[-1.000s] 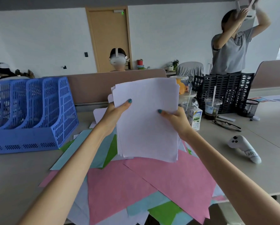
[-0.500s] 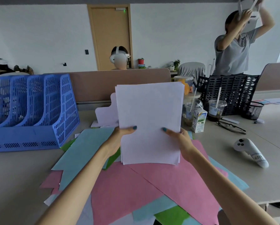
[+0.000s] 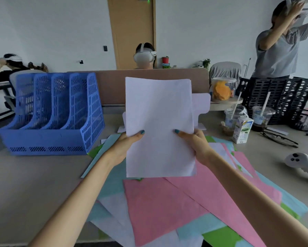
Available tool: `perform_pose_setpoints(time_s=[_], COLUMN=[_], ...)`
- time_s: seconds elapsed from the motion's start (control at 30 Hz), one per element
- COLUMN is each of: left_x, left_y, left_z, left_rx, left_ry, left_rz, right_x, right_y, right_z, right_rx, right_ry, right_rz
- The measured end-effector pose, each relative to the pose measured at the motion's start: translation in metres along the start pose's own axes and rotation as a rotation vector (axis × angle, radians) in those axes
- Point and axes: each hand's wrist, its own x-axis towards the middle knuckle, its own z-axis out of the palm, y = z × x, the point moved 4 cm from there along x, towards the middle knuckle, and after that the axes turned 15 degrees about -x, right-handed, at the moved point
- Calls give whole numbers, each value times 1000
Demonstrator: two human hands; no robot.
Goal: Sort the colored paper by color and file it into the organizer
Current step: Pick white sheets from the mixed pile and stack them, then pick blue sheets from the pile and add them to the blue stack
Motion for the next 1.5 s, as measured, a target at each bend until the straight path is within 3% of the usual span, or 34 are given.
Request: perform_pose_setpoints(time_s=[0.47,0.6,0.77,0.9,1.13,1.3,1.5], left_x=[-132,-170,-199,-214,-225,-228,-227], left_y=[65,78,88,96,98,101,101], left_z=[-234,-299,-372,-431,-509,-535,-547], left_rx=[118,144,235,479,974,1117,1222], left_ry=[201,326,580,742,796,823,806], left_rz=[-137,-191,-55,52,-26,14,65], right_x=[-31,-47,-62,-69,-84,-83,-83], right_y=[13,21,31,33,36,40,37], right_z=[249,317,398,454,531,559,567], right_rx=[-186,-245,-327,-433,-530,-723,-1166], right_ry=[-288,-339,-336,-312,-306,-245,-218], right_rz=[43,68,84,59,40,-41,-136])
